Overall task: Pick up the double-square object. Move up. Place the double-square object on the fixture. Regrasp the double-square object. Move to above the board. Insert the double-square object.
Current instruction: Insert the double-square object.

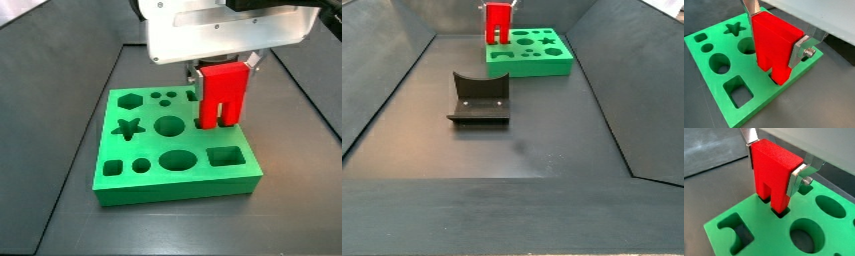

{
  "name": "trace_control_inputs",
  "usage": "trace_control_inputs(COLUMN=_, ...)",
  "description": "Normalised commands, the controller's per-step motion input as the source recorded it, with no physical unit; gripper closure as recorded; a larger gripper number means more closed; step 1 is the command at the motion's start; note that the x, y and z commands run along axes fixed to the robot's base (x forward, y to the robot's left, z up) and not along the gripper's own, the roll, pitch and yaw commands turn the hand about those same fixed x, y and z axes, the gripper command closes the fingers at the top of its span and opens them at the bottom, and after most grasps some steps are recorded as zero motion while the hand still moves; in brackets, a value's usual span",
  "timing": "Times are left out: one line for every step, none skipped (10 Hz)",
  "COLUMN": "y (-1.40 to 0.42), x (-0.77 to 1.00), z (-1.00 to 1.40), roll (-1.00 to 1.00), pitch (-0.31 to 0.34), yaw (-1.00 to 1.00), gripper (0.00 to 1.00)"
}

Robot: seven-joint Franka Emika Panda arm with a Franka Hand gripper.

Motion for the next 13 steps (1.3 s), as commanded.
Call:
trace_control_inputs(y=0.00, x=0.22, z=-0.49, roll=0.22, pitch=0.059, yaw=-0.60, gripper=1.00)
trace_control_inputs(y=0.00, x=0.00, z=-0.03, roll=0.01, pitch=0.044, yaw=-0.15, gripper=1.00)
trace_control_inputs(y=-0.04, x=0.01, z=-0.11, roll=0.06, pitch=0.000, yaw=0.00, gripper=1.00)
trace_control_inputs(y=0.00, x=-0.06, z=-0.35, roll=0.14, pitch=0.000, yaw=0.02, gripper=1.00)
trace_control_inputs(y=0.00, x=-0.17, z=-0.45, roll=0.22, pitch=0.000, yaw=0.05, gripper=1.00)
trace_control_inputs(y=-0.01, x=0.00, z=-0.17, roll=0.07, pitch=0.000, yaw=0.04, gripper=1.00)
trace_control_inputs(y=0.03, x=0.00, z=-0.01, roll=0.00, pitch=0.000, yaw=0.00, gripper=1.00)
trace_control_inputs(y=0.00, x=-0.07, z=-0.36, roll=0.12, pitch=0.014, yaw=0.00, gripper=1.00)
trace_control_inputs(y=0.00, x=-0.29, z=-0.50, roll=0.17, pitch=0.074, yaw=-0.01, gripper=1.00)
trace_control_inputs(y=0.00, x=-0.43, z=-0.58, roll=0.17, pitch=0.047, yaw=-0.07, gripper=1.00)
trace_control_inputs(y=-0.03, x=-0.35, z=-0.55, roll=0.13, pitch=0.020, yaw=-0.07, gripper=1.00)
trace_control_inputs(y=-0.09, x=-0.09, z=-0.62, roll=0.16, pitch=0.000, yaw=0.00, gripper=1.00)
trace_control_inputs(y=-0.08, x=0.03, z=-0.78, roll=0.24, pitch=0.031, yaw=0.10, gripper=1.00)
